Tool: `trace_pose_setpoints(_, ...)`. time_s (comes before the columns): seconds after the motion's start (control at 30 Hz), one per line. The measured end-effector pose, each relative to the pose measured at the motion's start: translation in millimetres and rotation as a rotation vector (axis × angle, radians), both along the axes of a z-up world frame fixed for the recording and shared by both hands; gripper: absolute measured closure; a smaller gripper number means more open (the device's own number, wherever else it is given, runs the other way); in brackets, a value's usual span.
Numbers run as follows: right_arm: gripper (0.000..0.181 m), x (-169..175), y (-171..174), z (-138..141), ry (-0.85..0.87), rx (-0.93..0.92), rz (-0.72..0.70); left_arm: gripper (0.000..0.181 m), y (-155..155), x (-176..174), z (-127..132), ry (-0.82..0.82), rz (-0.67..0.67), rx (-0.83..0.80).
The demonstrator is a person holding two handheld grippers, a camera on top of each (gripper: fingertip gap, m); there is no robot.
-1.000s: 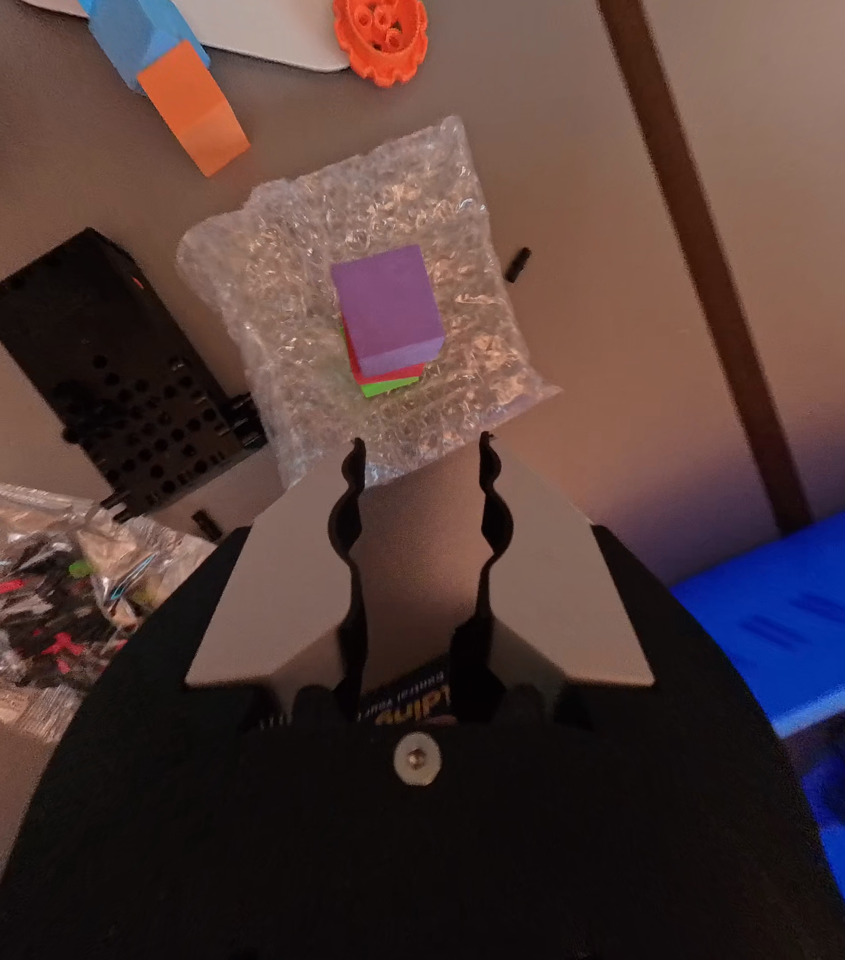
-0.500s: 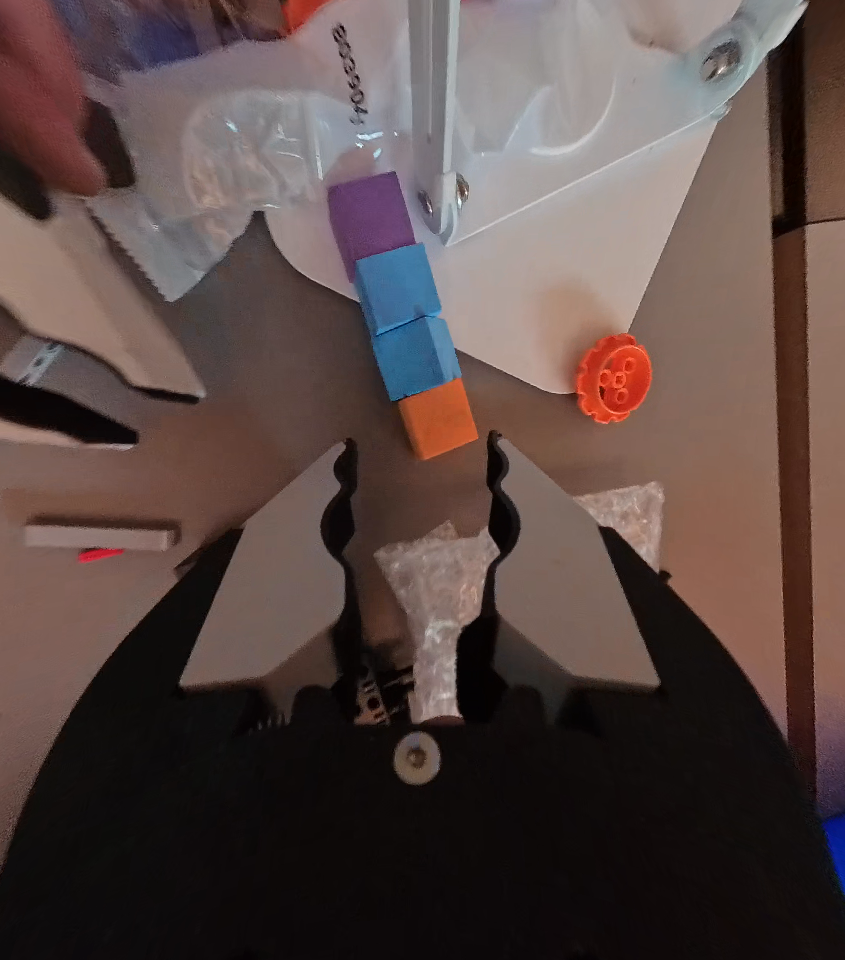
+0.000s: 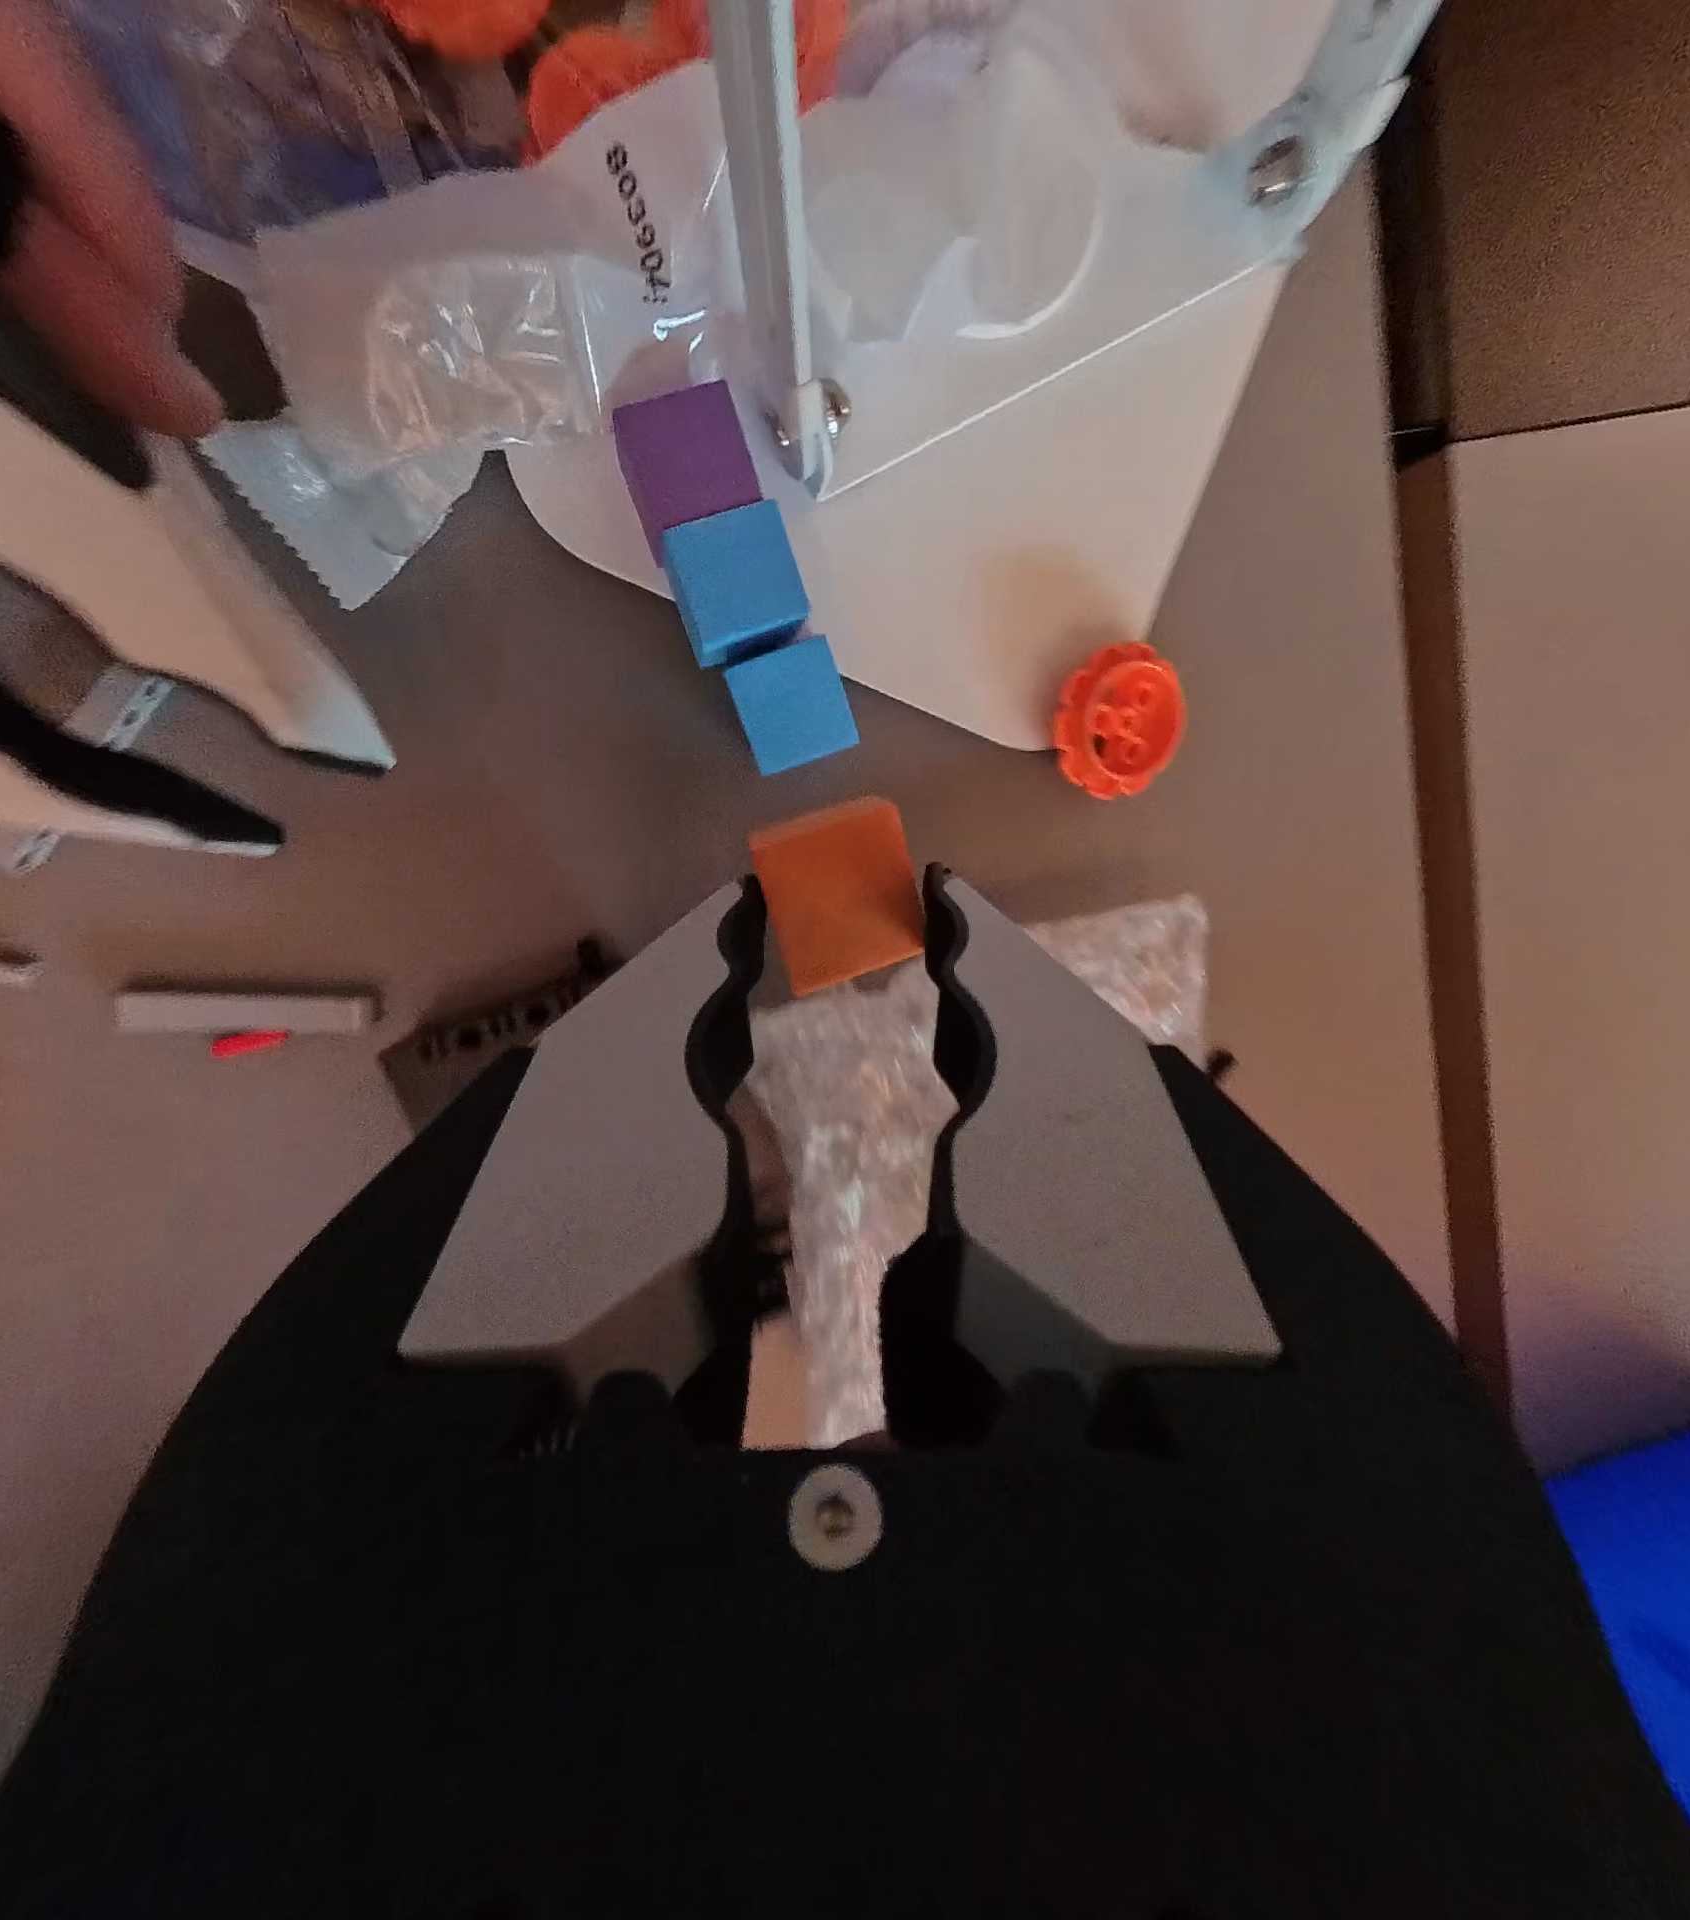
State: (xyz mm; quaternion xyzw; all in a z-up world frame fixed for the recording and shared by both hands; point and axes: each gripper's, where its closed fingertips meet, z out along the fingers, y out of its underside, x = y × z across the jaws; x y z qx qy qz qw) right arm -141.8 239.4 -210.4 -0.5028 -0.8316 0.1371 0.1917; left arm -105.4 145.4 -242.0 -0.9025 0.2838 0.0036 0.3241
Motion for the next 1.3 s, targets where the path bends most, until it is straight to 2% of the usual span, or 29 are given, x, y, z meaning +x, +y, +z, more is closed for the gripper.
trace_pose_setpoints(0.13,0.152,27.2,34.2,55.4,0.041,-0.008,-0.071,0.158,1.0,2.8,0.6,0.000,-0.007,0.001)
trace_pose_setpoints(0.23,0.151,45.2,65.6,69.4,-0.004,-0.007,-0.135,0.158,1.7,5.1,-1.5,-0.001,-0.013,-0.006)
trace_pose_setpoints(0.4,0.151,58.5,89.4,61.3,-0.093,-0.015,-0.183,0.158,1.7,4.6,-2.8,-0.004,-0.011,-0.009)
trace_pose_setpoints(0.93,0.151,62.9,94.2,33.3,-0.186,-0.032,-0.167,0.158,1.0,4.3,-5.0,-0.002,-0.012,-0.018)
trace_pose_setpoints(1.3,0.150,65.1,98.2,33.4,-0.191,-0.030,-0.178,0.157,0.7,5.0,-6.2,-0.004,-0.015,-0.024)
